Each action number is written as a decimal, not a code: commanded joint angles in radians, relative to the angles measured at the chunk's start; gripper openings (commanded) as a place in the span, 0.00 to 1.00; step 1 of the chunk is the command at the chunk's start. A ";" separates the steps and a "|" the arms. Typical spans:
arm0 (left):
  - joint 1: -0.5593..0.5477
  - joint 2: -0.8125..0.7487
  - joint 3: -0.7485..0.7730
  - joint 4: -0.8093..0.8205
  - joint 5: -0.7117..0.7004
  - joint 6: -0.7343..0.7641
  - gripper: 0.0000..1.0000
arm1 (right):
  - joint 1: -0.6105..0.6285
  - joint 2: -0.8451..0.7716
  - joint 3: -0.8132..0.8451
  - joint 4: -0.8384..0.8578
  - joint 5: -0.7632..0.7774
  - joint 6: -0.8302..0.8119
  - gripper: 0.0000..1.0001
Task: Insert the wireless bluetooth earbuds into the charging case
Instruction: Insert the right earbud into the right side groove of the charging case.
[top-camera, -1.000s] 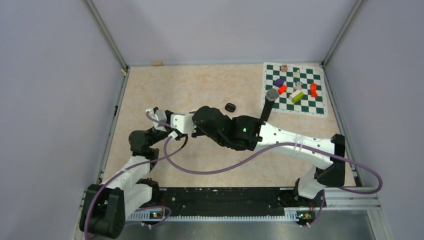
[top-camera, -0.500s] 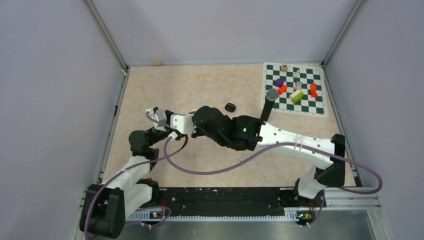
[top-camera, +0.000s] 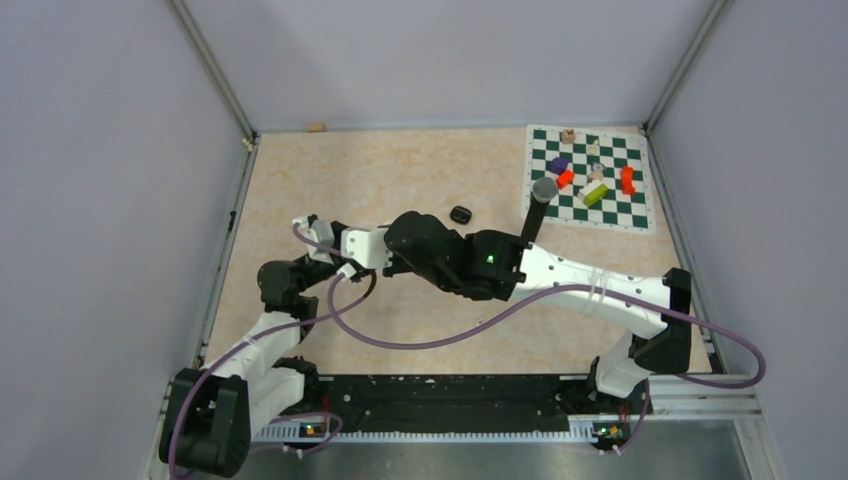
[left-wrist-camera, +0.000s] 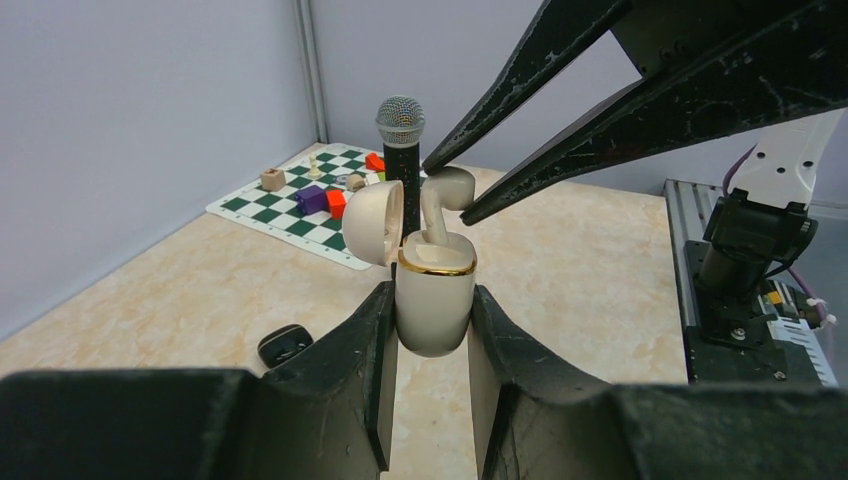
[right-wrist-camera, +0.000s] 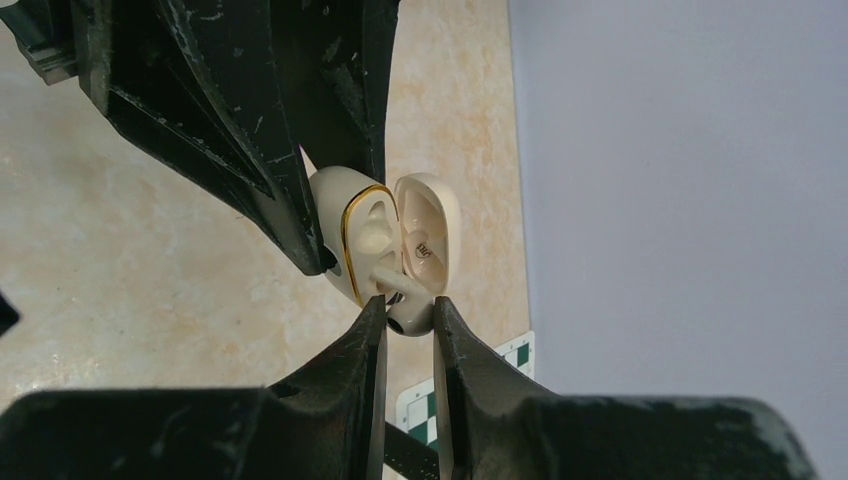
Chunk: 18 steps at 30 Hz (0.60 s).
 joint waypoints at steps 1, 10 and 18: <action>0.009 -0.020 0.009 0.059 -0.033 -0.015 0.00 | 0.019 -0.010 0.045 -0.035 -0.035 0.013 0.17; 0.009 -0.019 0.010 0.061 -0.033 -0.018 0.00 | 0.015 -0.036 0.000 0.024 0.069 -0.051 0.17; 0.010 -0.015 0.010 0.062 -0.035 -0.019 0.00 | 0.004 -0.049 -0.017 0.040 0.072 -0.062 0.17</action>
